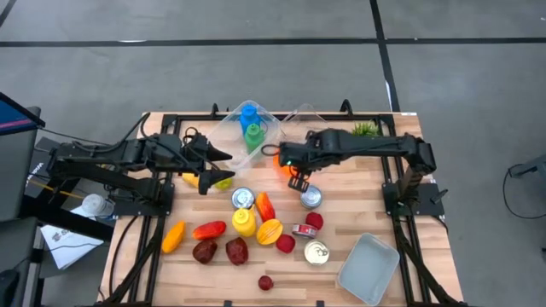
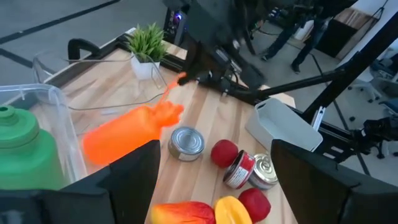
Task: Pick & Place Food Item
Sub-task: Put the orange water bottle into the left transparent bin
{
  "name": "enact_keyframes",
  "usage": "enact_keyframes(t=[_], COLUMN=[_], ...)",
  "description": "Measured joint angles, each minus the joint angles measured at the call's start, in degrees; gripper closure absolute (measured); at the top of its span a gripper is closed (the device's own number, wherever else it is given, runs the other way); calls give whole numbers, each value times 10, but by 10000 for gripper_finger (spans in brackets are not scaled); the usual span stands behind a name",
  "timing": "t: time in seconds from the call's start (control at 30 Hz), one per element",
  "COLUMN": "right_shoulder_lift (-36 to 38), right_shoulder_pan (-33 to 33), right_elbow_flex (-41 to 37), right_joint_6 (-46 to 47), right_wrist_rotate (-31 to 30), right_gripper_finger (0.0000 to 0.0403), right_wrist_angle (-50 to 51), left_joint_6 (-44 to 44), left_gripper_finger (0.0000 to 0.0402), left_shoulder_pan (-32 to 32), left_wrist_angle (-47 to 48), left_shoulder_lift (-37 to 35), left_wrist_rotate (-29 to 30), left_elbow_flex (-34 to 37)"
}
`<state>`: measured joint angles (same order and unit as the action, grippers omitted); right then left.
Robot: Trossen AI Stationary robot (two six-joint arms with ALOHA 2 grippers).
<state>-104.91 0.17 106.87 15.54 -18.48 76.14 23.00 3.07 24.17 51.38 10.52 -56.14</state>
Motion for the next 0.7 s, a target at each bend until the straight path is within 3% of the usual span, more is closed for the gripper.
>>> enact_keyframes(t=[0.1, 0.4, 0.7], right_shoulder_lift=[-15, -12, -13], right_shoulder_pan=[11, 21, -9], right_elbow_flex=[0, 86, 115], right_joint_6=[-6, 9, 24], right_wrist_rotate=[-39, -39, 43], right_gripper_finger=[403, 403, 403], right_wrist_angle=[3, 50, 55], left_joint_6=[3, 23, 35], left_gripper_finger=[106, 106, 106], left_shoulder_pan=[0, 0, 4], left_wrist_angle=[5, 5, 5], left_shoulder_lift=[1, 1, 1], left_wrist_rotate=[0, 0, -2], left_elbow_flex=[0, 0, 0])
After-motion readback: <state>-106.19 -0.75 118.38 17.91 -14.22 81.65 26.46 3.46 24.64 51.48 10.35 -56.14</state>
